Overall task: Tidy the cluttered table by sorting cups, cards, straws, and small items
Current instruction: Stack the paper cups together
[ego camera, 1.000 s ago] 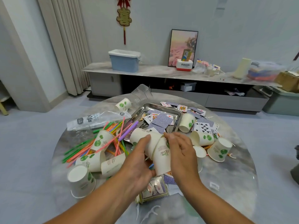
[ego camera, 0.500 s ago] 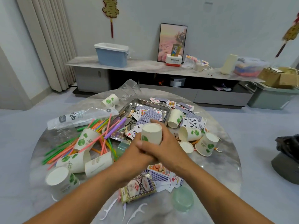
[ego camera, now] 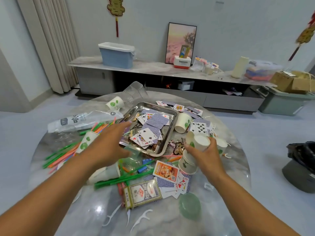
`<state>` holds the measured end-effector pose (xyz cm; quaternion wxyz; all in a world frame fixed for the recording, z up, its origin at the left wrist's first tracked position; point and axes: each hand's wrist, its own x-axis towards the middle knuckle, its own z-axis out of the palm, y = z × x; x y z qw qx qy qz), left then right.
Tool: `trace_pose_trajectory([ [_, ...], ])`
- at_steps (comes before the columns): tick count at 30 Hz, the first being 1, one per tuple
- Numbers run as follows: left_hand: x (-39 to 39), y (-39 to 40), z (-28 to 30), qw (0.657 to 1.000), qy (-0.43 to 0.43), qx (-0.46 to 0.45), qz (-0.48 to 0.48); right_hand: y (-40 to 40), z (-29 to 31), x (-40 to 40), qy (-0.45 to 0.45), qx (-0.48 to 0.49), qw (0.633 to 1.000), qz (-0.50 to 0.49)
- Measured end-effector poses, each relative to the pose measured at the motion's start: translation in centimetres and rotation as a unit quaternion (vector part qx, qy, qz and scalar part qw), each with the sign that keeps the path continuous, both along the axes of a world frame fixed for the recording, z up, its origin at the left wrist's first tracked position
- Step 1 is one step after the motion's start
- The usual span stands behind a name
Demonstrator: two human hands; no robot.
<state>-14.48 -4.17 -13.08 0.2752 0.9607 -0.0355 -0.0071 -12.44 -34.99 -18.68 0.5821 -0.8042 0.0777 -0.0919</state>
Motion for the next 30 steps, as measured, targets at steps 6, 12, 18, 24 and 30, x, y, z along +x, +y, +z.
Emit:
trace_pose_trajectory([
  [6, -1.8, 3.7, -1.3, 0.951, 0.125, 0.282, -0.014, -0.8, -4.1, -0.5, 0.07, -0.047, 0.996, 0.042],
  [12, -2.4, 4.4, -4.9, 0.933, 0.104, 0.34, -0.053, 0.5, -2.9, -0.6, 0.017, -0.013, 1.0, 0.009],
  [18, -1.6, 5.9, -2.6, 0.952, -0.068, 0.291, -0.063, 3.5, -0.5, -0.1, -0.048, 0.006, 0.998, 0.031],
  [24, -1.2, 4.5, -2.9, 0.897, -0.273, 0.338, -0.08, 5.4, -0.9, -0.6, -0.048, -0.101, 0.989, 0.096],
  [30, -0.8, 5.8, -0.5, 0.979, -0.141, 0.149, -0.009, 6.1, -0.6, -0.5, -0.053, -0.183, 0.971, 0.141],
])
